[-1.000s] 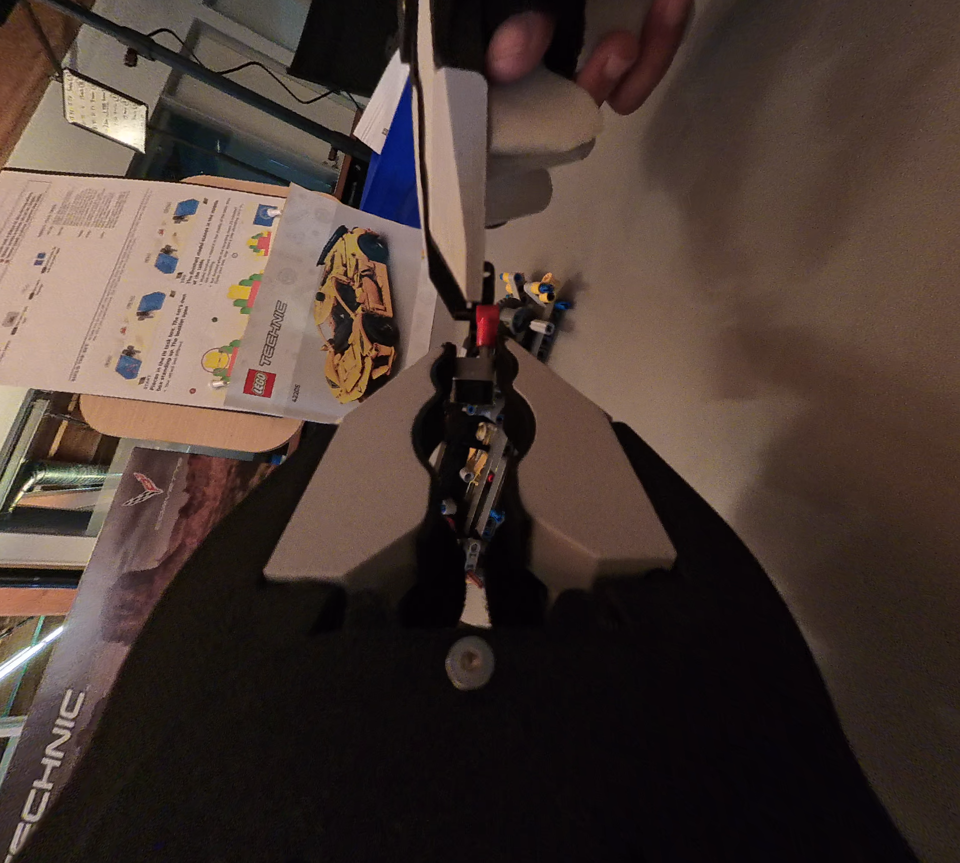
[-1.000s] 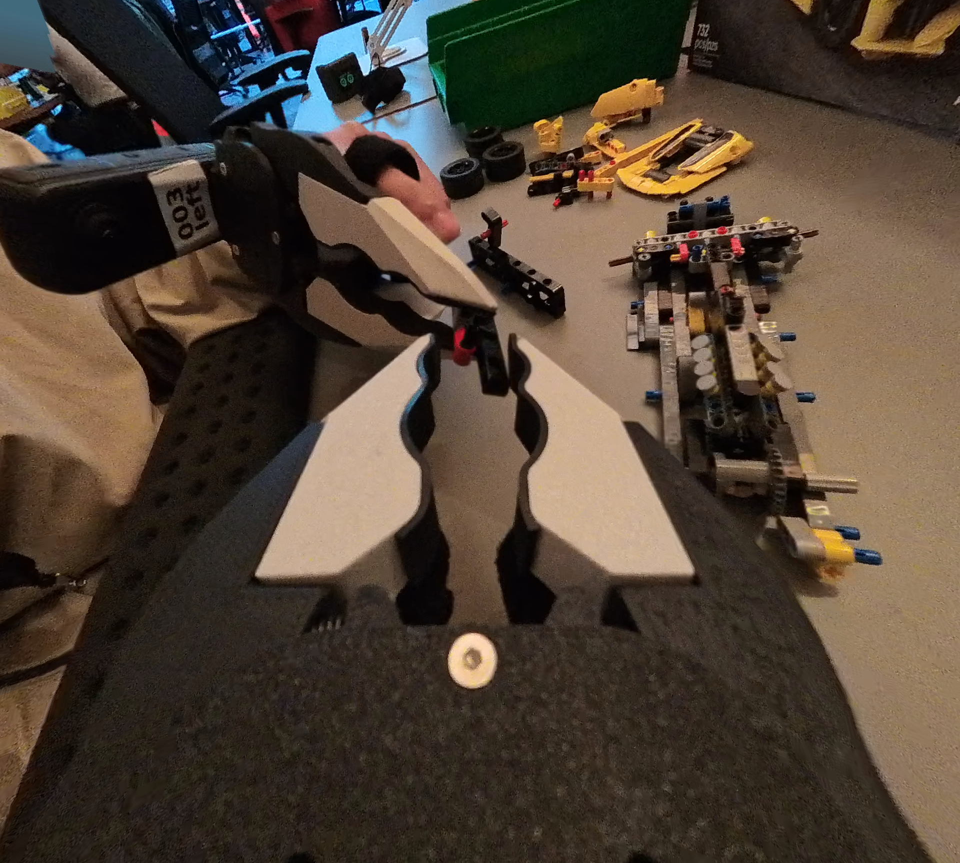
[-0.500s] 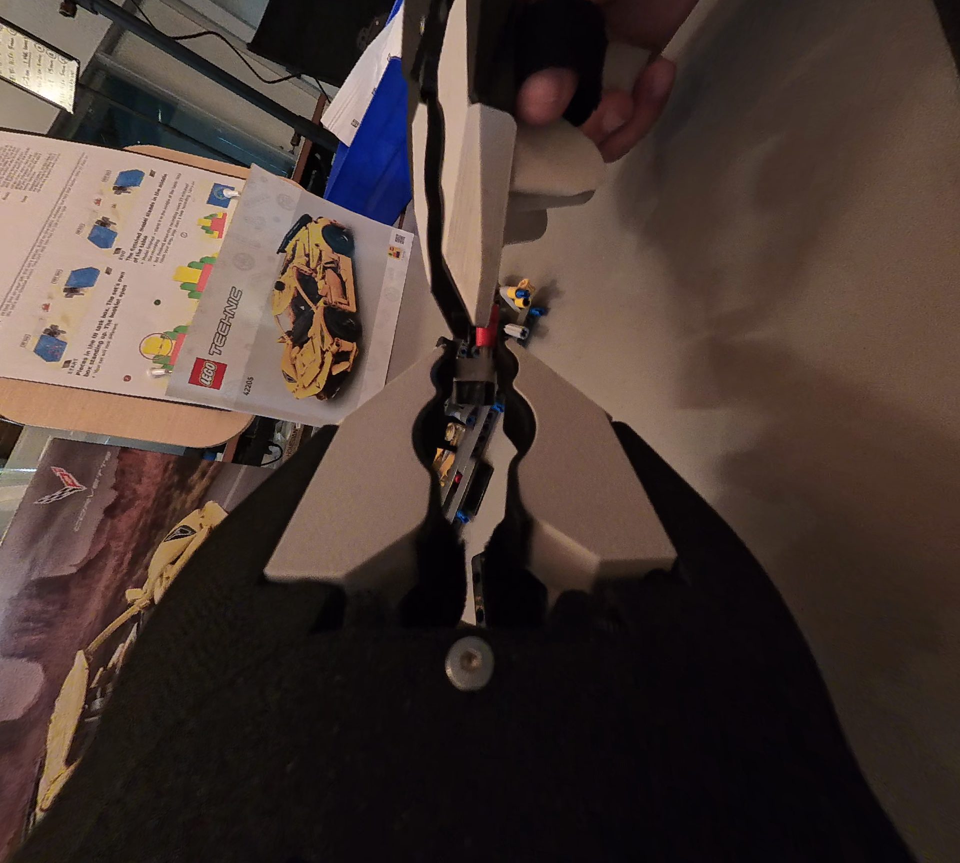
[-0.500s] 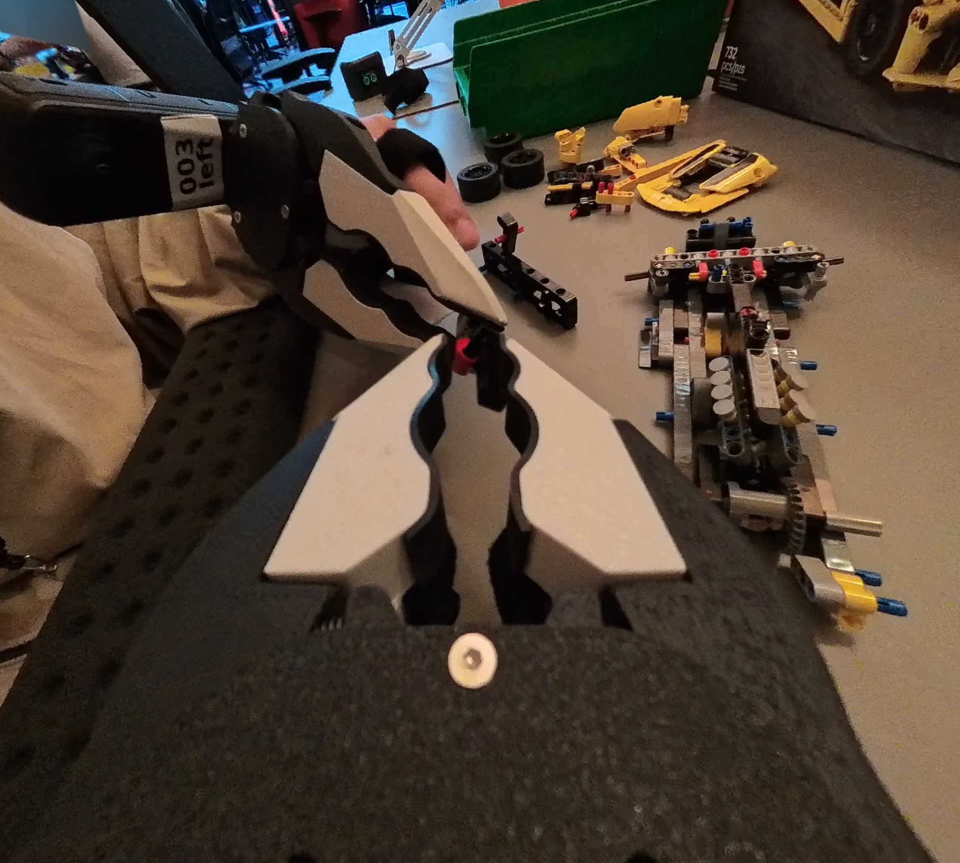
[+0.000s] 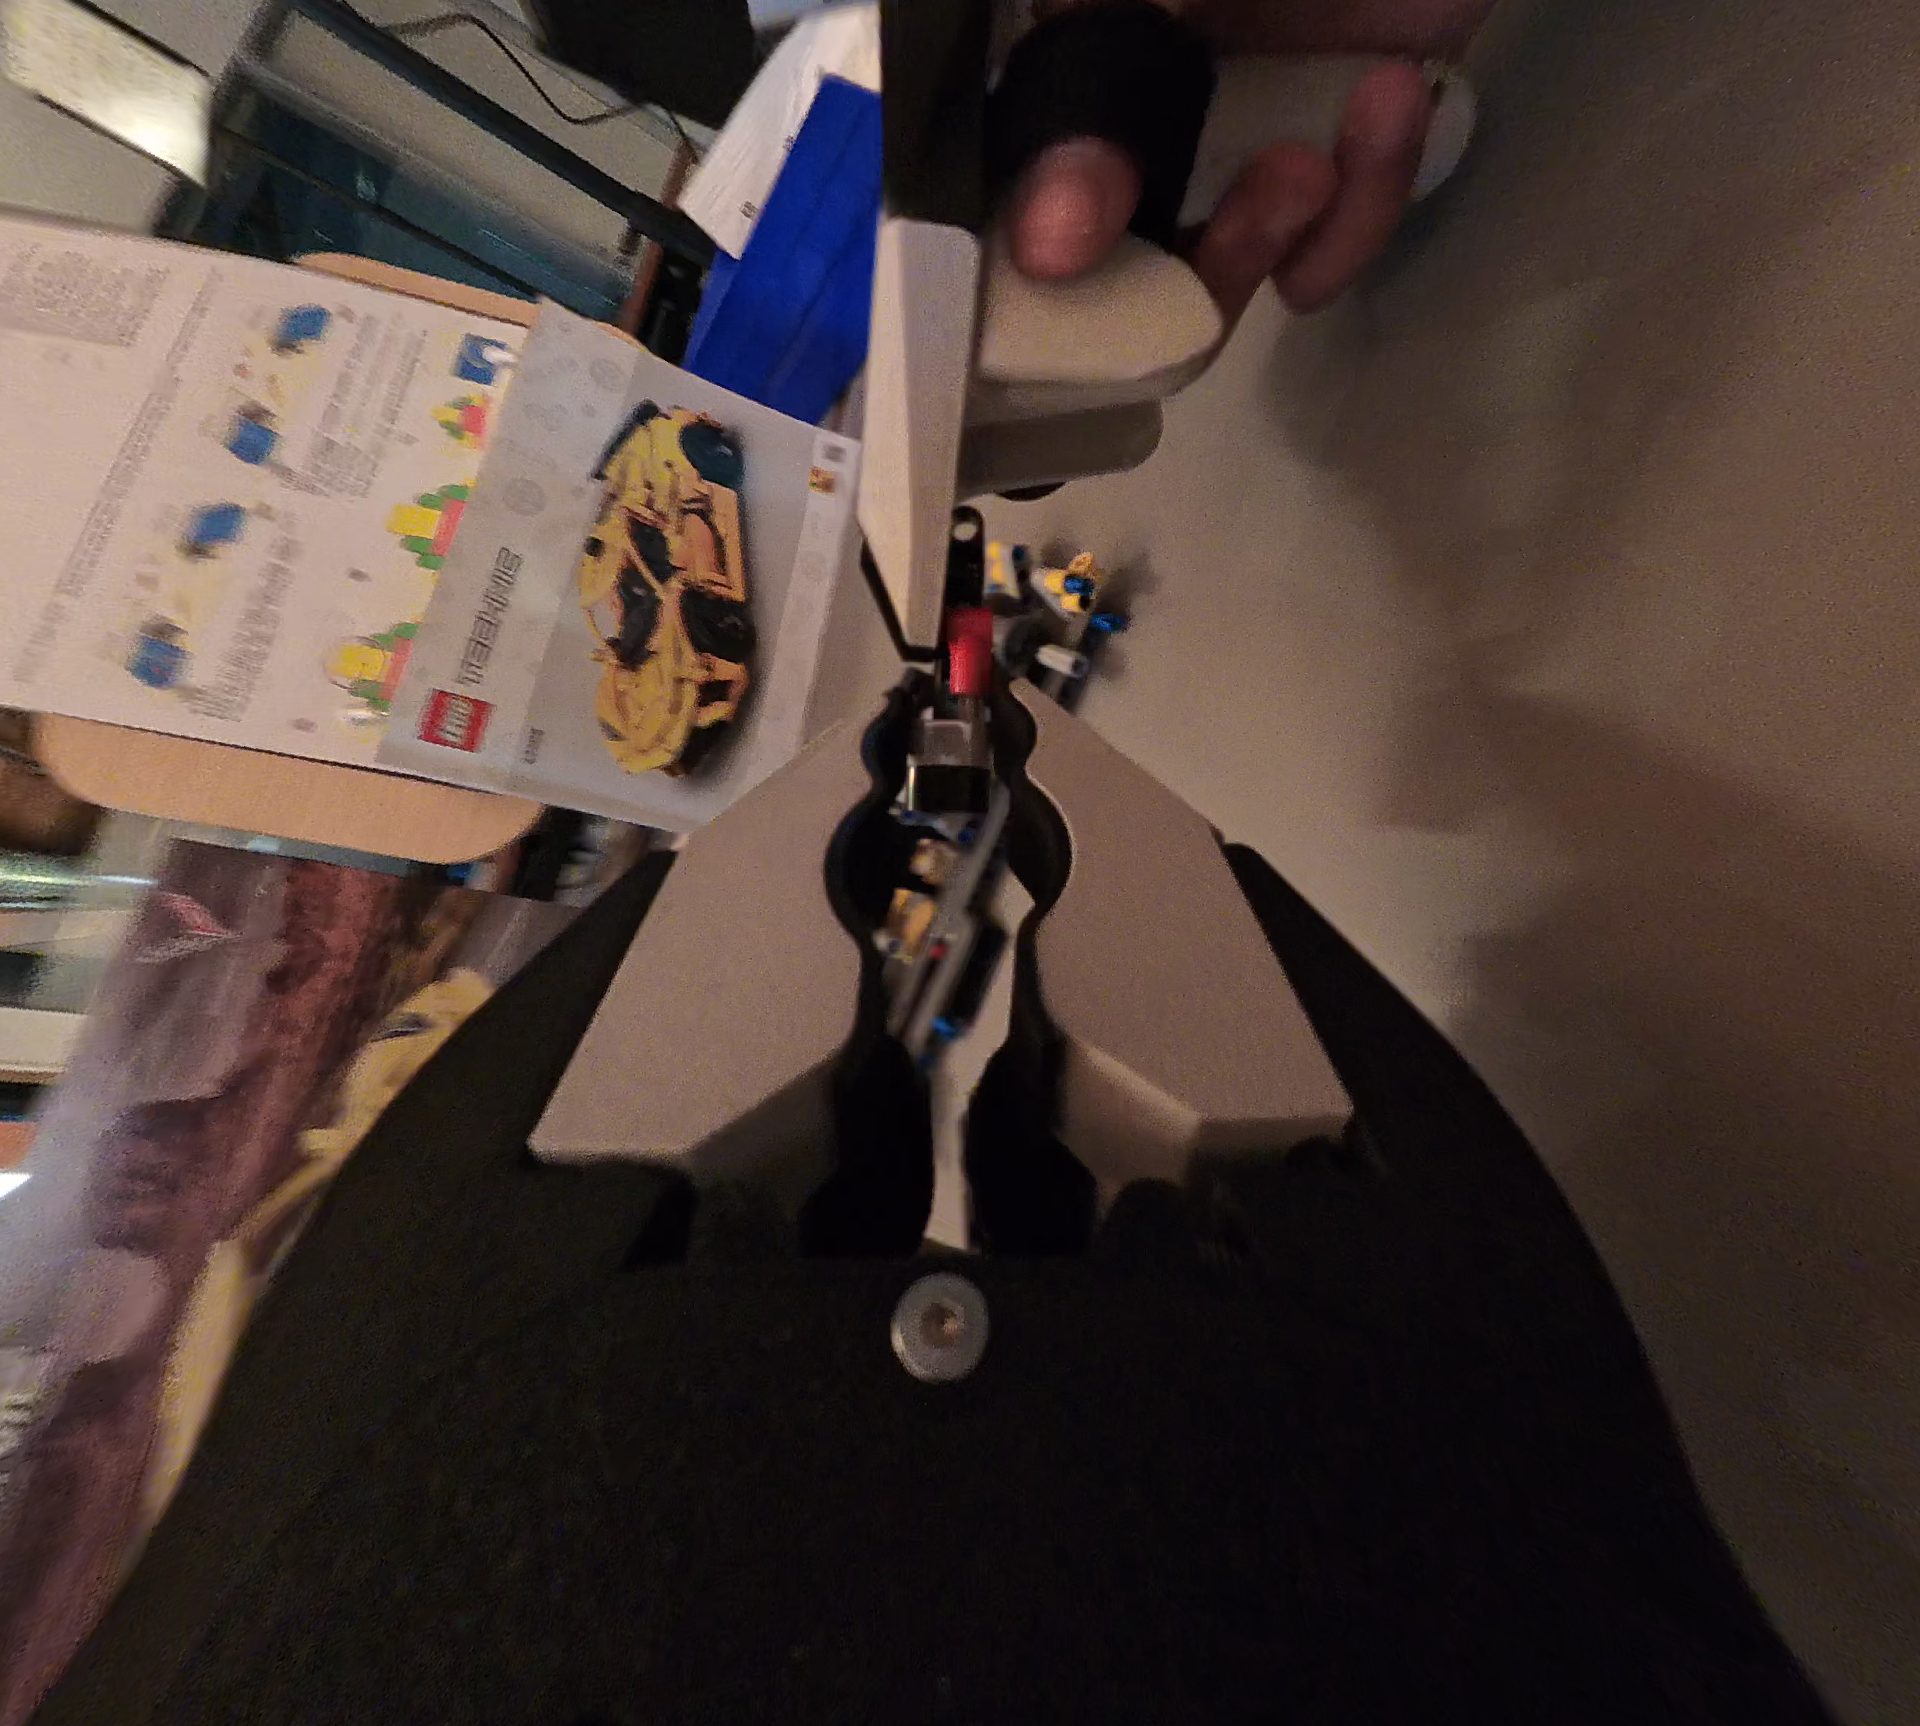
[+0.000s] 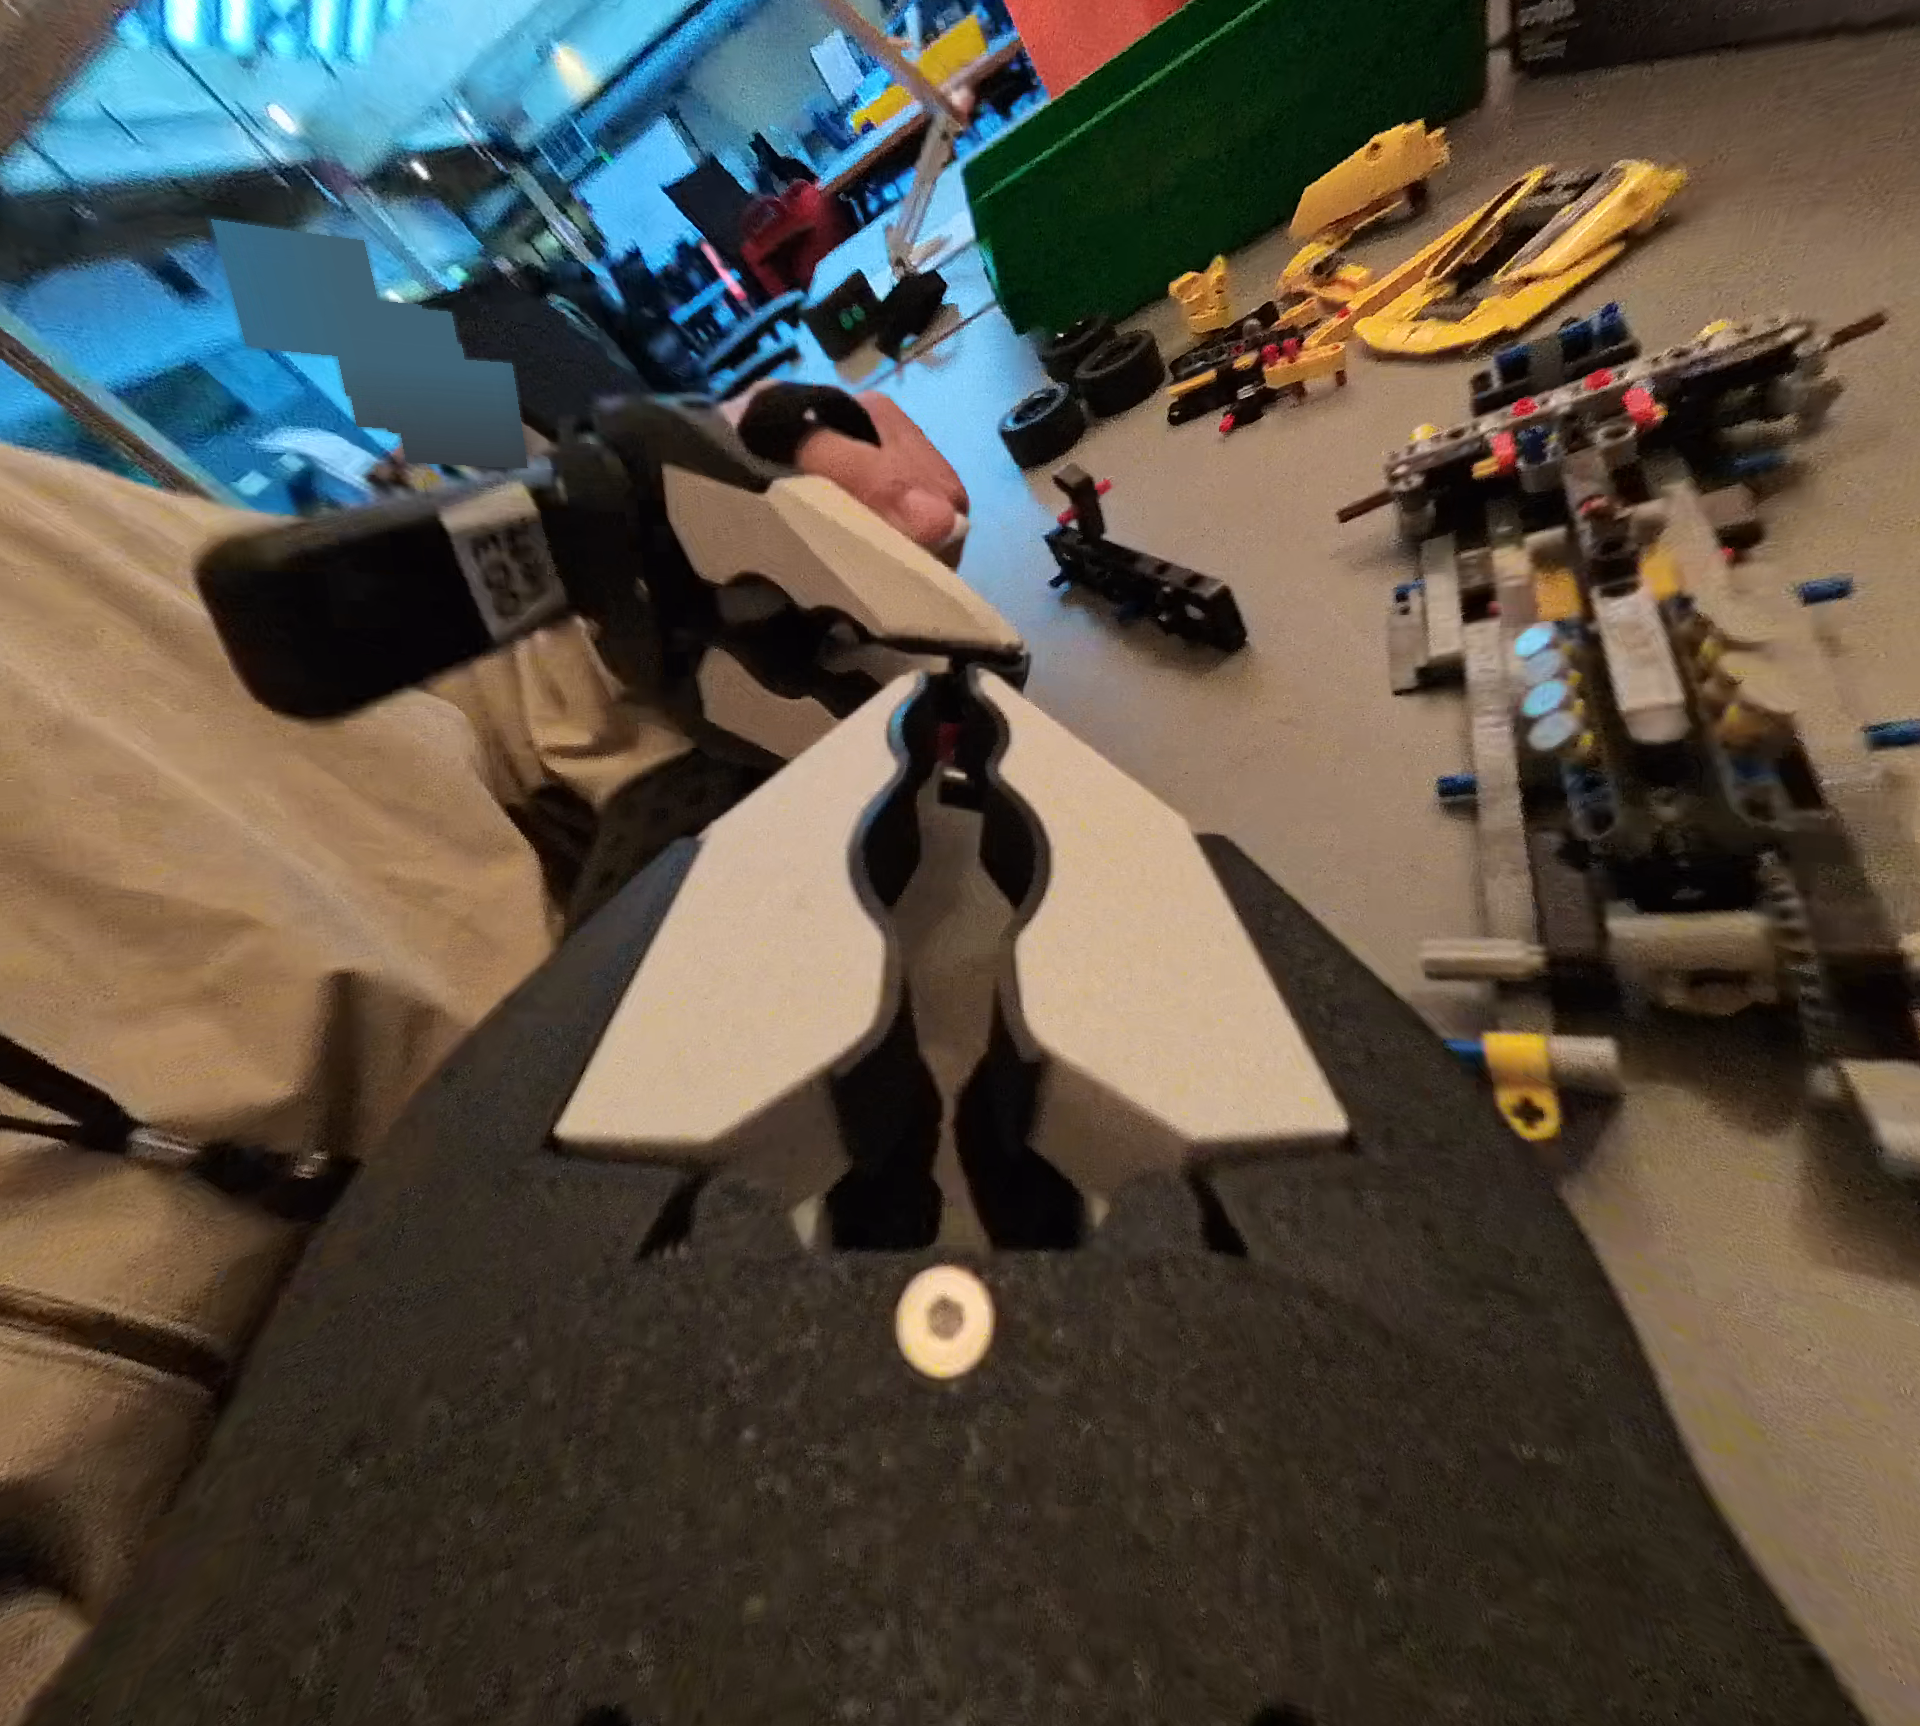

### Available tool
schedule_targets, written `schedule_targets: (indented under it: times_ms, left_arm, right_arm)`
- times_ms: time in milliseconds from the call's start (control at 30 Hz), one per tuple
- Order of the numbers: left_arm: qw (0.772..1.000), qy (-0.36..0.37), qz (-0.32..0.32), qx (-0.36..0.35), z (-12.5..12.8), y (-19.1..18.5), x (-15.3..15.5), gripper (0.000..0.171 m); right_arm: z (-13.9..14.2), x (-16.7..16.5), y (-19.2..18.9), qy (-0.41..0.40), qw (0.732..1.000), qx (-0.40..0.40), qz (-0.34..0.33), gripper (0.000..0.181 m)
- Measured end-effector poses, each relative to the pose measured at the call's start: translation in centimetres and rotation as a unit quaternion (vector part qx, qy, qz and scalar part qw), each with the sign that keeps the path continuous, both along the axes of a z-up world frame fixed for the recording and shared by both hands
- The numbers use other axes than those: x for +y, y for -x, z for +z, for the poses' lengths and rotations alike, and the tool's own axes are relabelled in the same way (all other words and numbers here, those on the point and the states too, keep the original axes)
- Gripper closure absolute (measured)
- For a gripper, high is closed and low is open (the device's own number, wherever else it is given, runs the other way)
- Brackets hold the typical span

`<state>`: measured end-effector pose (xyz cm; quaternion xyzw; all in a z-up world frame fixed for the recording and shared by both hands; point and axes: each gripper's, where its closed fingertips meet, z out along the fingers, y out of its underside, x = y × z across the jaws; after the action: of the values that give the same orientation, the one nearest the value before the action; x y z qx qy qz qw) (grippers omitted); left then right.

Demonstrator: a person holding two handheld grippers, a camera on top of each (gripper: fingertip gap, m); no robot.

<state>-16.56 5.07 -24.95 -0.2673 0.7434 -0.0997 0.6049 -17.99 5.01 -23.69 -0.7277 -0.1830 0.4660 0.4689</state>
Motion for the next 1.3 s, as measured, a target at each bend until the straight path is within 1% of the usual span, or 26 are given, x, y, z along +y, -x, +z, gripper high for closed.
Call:
schedule_targets:
  times_ms: [33,100,200,233,267,300,333,367,433,467,567,633,667,700,733,767,800,833,867,967,1033,1067,1133,1167,1233,1300]
  left_arm:
    - [0.999,-0.039,0.001,0.002,-0.1,-0.1,-0.1,0.157]
    - [0.997,-0.079,0.005,0.014,-0.7,-0.3,-0.2,0.158]
    - [0.997,-0.080,0.009,0.011,-0.1,-0.4,-0.4,0.158]
    - [0.996,-0.076,-0.007,0.035,-0.8,-0.4,-0.9,0.158]
    - [0.992,-0.077,-0.034,0.089,-3.1,-0.1,-2.1,0.158]
    - [0.984,-0.107,-0.046,0.133,-5.7,0.2,-2.9,0.158]
    - [0.976,-0.164,-0.057,0.132,-6.4,0.2,-3.6,0.157]
    - [0.977,-0.184,-0.061,0.088,-5.0,-0.3,-4.2,0.157]
    - [0.995,-0.089,-0.032,0.039,-2.1,-1.0,-3.5,0.157]
    - [0.998,-0.046,-0.025,0.030,-1.6,-1.2,-3.0,0.157]
    - [1.000,0.012,-0.014,0.011,-0.9,-1.2,-2.3,0.157]
    - [0.998,0.054,-0.005,0.014,-1.0,-1.2,-2.0,0.156]
    - [0.997,0.073,0.001,0.018,-1.0,-1.2,-1.7,0.157]
    - [0.995,0.095,0.005,0.021,-1.0,-1.2,-1.5,0.156]
    - [0.993,0.118,0.007,0.023,-1.0,-1.2,-1.4,0.157]
    - [0.990,0.138,0.007,0.020,-0.8,-1.2,-1.2,0.156]
    - [0.988,0.154,0.008,0.017,-0.7,-1.1,-1.0,0.157]
    - [0.985,0.170,0.009,0.020,-0.7,-1.0,-0.9,0.157]
    - [0.982,0.186,0.008,0.023,-0.8,-0.9,-0.8,0.157]
    - [0.970,0.241,-0.018,0.030,-0.7,-0.6,-1.2,0.156]
    - [0.953,0.298,-0.045,0.041,-0.5,-0.4,-1.9,0.156]
    - [0.942,0.327,-0.059,0.047,-0.3,-0.3,-2.3,0.156]
    - [0.929,0.359,-0.071,0.056,-0.2,-0.1,-2.6,0.156]
    - [0.928,0.361,-0.072,0.057,-0.2,-0.1,-2.6,0.156]
    - [0.928,0.360,-0.075,0.065,-0.5,0.0,-2.7,0.156]
    - [0.928,0.355,-0.082,0.078,-0.9,0.2,-3.1,0.156]
  right_arm:
    - [0.0,-0.1,0.0,0.027,0.999,0.029,0.010,0.179]
    - [-0.7,-0.1,-0.2,0.048,0.998,0.035,0.012,0.180]
    - [0.3,-0.1,-0.5,0.040,0.998,0.056,0.008,0.180]
    - [0.8,0.1,-0.6,0.036,0.997,0.072,0.005,0.181]
    - [3.5,0.3,-1.4,0.003,0.988,0.153,-0.004,0.180]
    - [6.7,0.4,-3.5,-0.029,0.968,0.249,-0.018,0.180]
    - [6.9,1.0,-5.0,-0.032,0.968,0.247,-0.037,0.180]
    - [6.5,1.3,-5.6,-0.030,0.974,0.219,-0.048,0.180]
    - [7.5,0.6,-6.0,-0.035,0.969,0.243,-0.038,0.179]
    - [7.2,0.6,-6.3,-0.033,0.970,0.237,-0.049,0.180]
    - [7.2,0.0,-8.1,-0.010,0.962,0.268,-0.057,0.179]
    - [5.6,0.6,-11.2,0.005,0.971,0.201,-0.132,0.179]
    - [3.7,1.2,-14.1,0.022,0.971,0.116,-0.206,0.179]
    - [1.3,1.5,-18.3,0.045,0.953,-0.003,-0.300,0.179]
    - [-1.0,0.8,-22.5,0.069,0.917,-0.127,-0.373,0.178]
    - [-2.6,-0.5,-25.9,0.095,0.876,-0.225,-0.415,0.178]
    - [-3.8,-1.9,-28.3,0.122,0.843,-0.290,-0.436,0.178]
    - [-4.5,-2.9,-29.5,0.135,0.826,-0.325,-0.440,0.178]
    - [-5.0,-3.6,-29.9,0.137,0.823,-0.337,-0.436,0.177]
    - [-5.7,-4.3,-29.4,0.124,0.838,-0.335,-0.412,0.163]
    - [-4.0,-3.5,-27.2,0.056,0.860,-0.333,-0.381,0.153]
    - [-2.5,-2.9,-24.7,0.005,0.881,-0.327,-0.342,0.152]
    - [0.3,-2.8,-16.4,-0.107,0.929,-0.295,-0.197,0.144]
    - [1.1,-3.4,-12.2,-0.143,0.942,-0.276,-0.125,0.143]
    - [1.5,-4.6,-5.6,-0.175,0.948,-0.264,-0.014,0.145]
    - [0.4,-4.2,-2.6,-0.179,0.935,-0.305,0.022,0.151]
